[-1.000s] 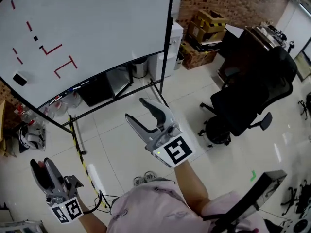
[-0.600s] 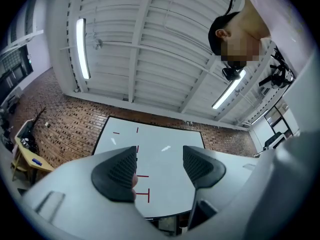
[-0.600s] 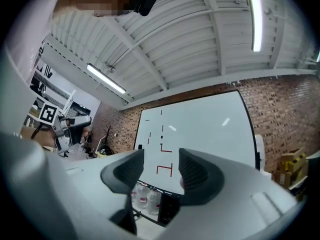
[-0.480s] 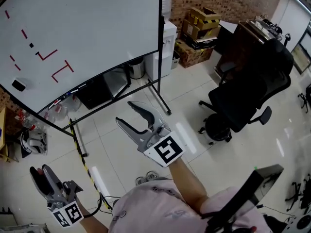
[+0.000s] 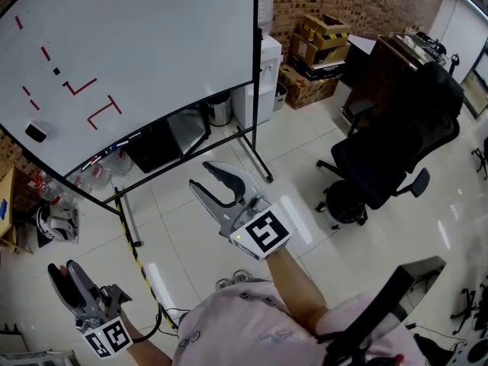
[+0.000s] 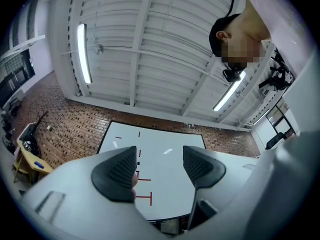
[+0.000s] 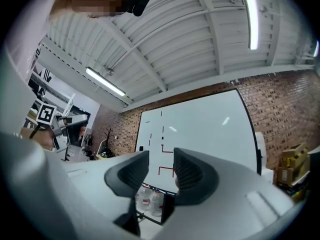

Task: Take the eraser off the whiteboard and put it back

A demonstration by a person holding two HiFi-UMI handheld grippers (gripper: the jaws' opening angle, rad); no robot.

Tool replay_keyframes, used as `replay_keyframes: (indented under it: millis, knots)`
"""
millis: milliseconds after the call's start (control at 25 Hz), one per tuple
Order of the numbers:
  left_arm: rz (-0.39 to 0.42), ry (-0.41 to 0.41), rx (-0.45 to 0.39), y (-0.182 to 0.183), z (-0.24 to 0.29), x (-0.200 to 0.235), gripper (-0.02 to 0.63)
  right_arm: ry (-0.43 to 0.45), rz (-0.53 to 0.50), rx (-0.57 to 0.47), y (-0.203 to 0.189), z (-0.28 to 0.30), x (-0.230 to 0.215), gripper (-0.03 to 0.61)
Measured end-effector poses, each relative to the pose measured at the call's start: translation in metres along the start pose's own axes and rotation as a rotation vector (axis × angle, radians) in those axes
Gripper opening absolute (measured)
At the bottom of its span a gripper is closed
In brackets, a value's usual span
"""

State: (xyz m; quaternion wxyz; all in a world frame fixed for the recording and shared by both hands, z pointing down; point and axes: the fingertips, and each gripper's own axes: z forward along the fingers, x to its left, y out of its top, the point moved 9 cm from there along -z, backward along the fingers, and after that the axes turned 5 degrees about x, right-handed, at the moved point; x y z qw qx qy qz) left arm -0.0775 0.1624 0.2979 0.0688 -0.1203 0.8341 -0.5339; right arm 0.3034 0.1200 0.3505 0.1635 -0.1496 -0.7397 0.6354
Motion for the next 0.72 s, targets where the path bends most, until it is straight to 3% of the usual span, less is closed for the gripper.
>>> replay_keyframes:
  millis: [720]
  knots:
    - [-0.019, 0.004, -0.005, -0.001, -0.005, 0.024, 0.298, 0.002, -0.032, 0.008, 0.000, 0.010, 0.020, 0.150]
